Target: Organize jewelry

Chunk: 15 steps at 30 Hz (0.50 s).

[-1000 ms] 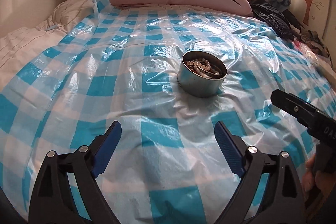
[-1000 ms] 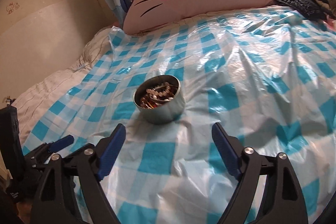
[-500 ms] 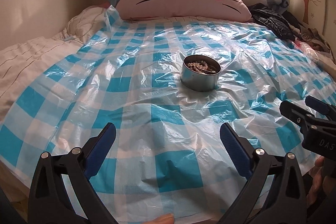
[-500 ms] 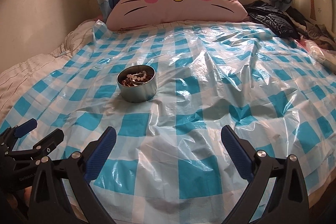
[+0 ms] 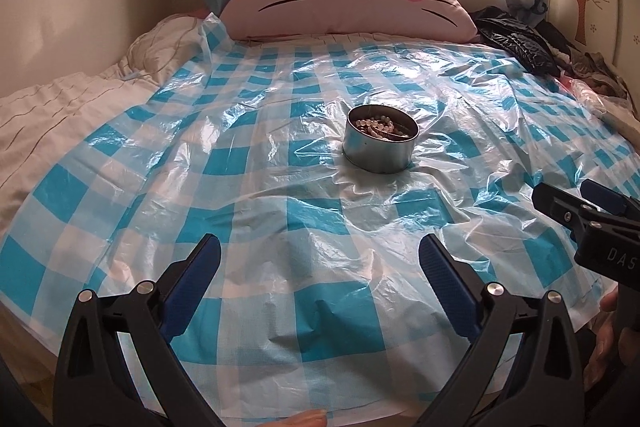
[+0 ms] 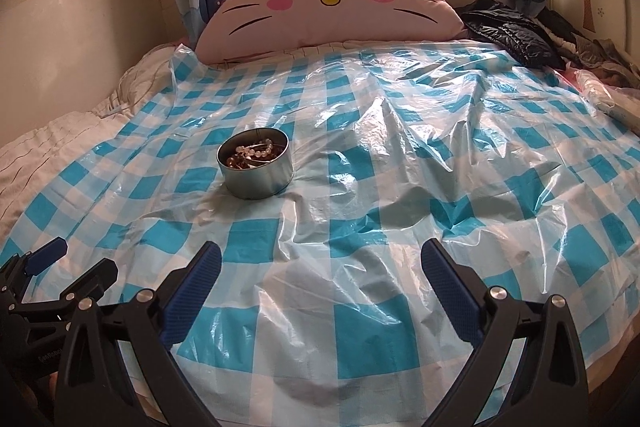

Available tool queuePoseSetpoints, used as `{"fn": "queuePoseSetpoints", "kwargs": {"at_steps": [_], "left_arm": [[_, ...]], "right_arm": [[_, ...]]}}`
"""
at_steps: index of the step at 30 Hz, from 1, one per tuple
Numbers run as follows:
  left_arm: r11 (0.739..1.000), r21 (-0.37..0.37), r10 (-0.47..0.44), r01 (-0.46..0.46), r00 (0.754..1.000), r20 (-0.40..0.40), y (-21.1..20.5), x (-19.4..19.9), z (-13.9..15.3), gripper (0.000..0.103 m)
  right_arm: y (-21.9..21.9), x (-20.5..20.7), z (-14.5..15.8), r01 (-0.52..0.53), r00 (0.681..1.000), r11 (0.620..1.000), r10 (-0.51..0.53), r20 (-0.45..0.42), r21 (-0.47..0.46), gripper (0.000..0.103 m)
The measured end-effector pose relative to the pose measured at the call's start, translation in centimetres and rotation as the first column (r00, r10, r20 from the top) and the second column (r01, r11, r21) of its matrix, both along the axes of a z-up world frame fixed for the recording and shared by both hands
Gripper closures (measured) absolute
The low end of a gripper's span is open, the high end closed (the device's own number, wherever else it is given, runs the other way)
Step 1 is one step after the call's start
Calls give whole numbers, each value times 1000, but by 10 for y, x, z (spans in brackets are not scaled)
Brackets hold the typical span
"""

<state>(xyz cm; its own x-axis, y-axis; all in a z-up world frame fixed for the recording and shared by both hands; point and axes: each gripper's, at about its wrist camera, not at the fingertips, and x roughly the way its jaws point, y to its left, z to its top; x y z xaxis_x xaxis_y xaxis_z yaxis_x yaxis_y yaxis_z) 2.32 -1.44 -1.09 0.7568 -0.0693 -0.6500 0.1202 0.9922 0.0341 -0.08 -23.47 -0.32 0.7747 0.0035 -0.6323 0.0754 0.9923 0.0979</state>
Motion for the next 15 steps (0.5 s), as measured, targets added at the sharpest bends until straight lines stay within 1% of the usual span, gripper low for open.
{"fn": "queuePoseSetpoints", "kwargs": {"at_steps": [15], "left_arm": [[1000, -8, 6, -6, 1000, 4, 1, 2, 0, 8]], "right_arm": [[1, 1, -2, 0, 1000, 1000, 0, -4, -1, 7]]}}
